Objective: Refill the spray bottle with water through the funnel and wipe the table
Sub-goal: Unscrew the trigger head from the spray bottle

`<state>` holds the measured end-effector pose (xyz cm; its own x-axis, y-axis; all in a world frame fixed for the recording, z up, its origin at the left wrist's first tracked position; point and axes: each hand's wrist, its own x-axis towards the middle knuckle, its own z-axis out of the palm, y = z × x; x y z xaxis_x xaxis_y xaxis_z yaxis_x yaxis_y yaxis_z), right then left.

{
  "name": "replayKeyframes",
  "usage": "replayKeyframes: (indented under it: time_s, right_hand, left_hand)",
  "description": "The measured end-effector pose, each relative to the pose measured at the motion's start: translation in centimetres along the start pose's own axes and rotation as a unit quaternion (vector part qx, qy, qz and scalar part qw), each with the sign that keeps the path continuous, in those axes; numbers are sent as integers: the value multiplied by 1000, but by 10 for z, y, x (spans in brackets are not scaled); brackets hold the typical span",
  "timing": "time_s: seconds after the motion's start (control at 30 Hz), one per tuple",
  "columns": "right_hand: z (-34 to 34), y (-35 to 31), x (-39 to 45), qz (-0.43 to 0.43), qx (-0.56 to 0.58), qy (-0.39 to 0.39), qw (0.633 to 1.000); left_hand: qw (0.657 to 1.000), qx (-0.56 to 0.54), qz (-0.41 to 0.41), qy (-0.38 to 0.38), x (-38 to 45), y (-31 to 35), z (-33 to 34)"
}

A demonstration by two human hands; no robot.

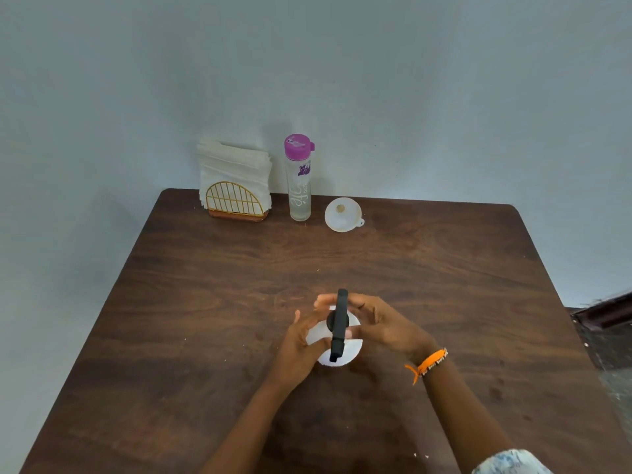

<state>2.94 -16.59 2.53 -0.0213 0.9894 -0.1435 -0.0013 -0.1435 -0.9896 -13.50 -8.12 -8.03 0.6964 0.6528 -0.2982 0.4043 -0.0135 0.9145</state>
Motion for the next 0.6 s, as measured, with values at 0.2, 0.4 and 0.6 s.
replayKeyframes:
  time_s: [0.2,0.4,0.6]
  right_hand:
    - [43,22,3,-52,-67,263,961]
    - [34,22,-8,-56,-67,263,961]
    - [21,20,-23,-45,-49,158,985]
  left_hand:
    - [996,-36,87,9,-5,24,0]
    - [998,-18,60,9,1,11,1]
    - [996,-39,77,11,-2,19,0]
